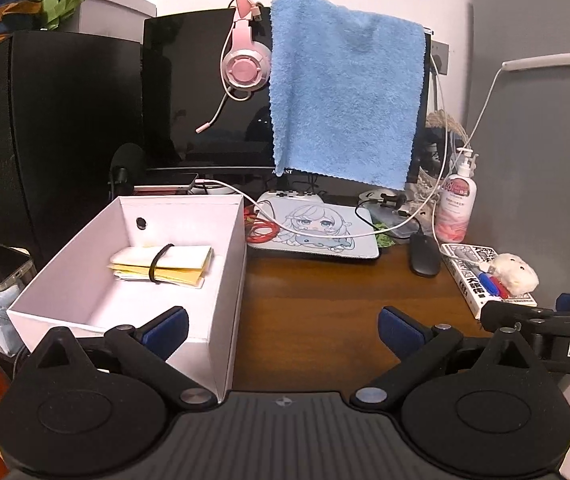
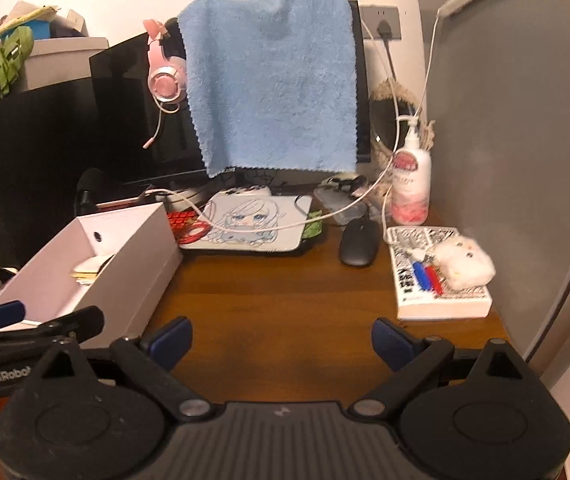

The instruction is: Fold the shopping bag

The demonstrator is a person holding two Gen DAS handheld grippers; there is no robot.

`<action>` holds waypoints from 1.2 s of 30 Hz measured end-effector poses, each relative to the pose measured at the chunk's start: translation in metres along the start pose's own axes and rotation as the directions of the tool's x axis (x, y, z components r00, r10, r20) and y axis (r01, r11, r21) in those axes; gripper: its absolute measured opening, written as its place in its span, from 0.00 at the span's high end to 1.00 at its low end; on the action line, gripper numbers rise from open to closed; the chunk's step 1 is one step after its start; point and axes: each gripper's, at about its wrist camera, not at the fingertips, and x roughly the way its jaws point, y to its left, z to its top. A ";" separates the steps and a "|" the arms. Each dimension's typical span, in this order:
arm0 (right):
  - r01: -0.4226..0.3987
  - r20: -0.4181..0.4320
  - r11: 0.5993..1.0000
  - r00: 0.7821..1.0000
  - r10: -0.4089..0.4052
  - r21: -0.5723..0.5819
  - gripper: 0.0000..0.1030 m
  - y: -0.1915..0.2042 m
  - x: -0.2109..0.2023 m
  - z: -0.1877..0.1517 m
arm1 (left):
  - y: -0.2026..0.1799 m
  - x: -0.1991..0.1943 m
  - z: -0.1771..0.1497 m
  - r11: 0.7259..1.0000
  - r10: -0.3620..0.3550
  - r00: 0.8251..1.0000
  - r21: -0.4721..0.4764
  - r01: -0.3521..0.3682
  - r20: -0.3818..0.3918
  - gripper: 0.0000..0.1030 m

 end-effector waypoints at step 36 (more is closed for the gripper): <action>0.002 0.041 0.999 0.999 0.000 -0.043 0.06 0.016 -0.011 -0.001 | 0.002 -0.007 0.002 1.000 0.026 1.000 0.003 -0.026 0.012 0.01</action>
